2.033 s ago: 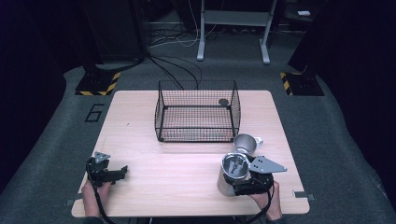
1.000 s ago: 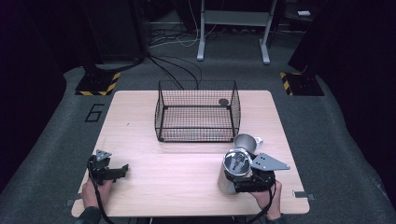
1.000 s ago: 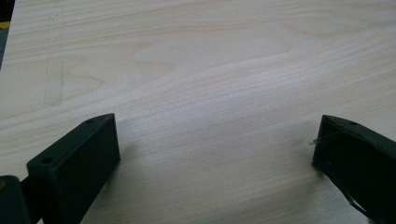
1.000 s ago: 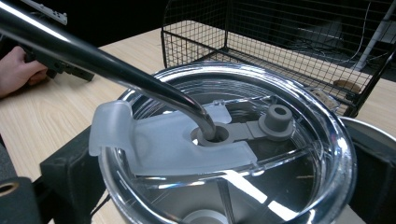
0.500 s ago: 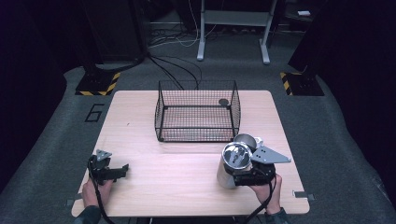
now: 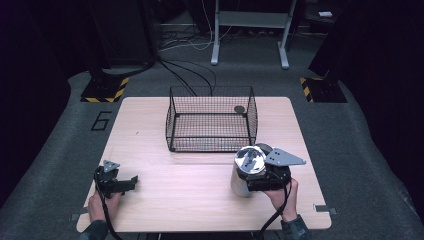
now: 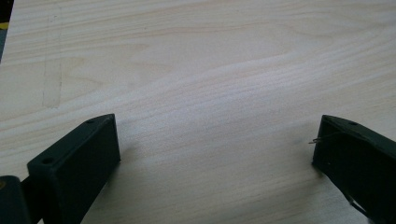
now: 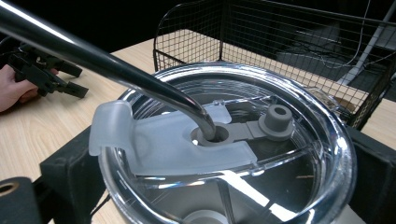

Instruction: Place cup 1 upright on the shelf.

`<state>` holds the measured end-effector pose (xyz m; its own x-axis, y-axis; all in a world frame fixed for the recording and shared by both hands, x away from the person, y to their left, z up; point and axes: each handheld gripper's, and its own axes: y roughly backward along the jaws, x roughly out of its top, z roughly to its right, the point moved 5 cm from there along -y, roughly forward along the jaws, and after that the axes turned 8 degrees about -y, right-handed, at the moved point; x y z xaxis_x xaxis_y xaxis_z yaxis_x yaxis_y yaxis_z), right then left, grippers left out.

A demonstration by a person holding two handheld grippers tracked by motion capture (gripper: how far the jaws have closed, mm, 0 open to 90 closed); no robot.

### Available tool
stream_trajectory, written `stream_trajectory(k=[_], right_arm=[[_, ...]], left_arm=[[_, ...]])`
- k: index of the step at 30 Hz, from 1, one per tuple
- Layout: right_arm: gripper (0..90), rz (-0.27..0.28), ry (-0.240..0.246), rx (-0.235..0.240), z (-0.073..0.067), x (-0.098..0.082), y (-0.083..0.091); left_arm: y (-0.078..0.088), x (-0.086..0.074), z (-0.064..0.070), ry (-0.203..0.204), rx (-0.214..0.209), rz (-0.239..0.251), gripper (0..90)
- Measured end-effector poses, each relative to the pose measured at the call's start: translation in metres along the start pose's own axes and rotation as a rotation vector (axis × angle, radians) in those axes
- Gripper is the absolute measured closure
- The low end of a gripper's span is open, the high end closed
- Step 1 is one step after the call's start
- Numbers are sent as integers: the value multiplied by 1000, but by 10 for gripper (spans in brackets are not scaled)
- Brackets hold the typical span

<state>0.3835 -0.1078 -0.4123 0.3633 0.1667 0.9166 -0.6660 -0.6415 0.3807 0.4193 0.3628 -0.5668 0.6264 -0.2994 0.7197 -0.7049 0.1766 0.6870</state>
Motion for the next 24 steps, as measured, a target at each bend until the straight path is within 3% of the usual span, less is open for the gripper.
stream_trajectory(k=[9,24], right_arm=[[37,0,20,13,-1,12,-8],[36,10,11,51,-1,36,-30]], left_arm=[[0,0,0,0,2,0,4],[0,0,0,-3,-2,-8,4]])
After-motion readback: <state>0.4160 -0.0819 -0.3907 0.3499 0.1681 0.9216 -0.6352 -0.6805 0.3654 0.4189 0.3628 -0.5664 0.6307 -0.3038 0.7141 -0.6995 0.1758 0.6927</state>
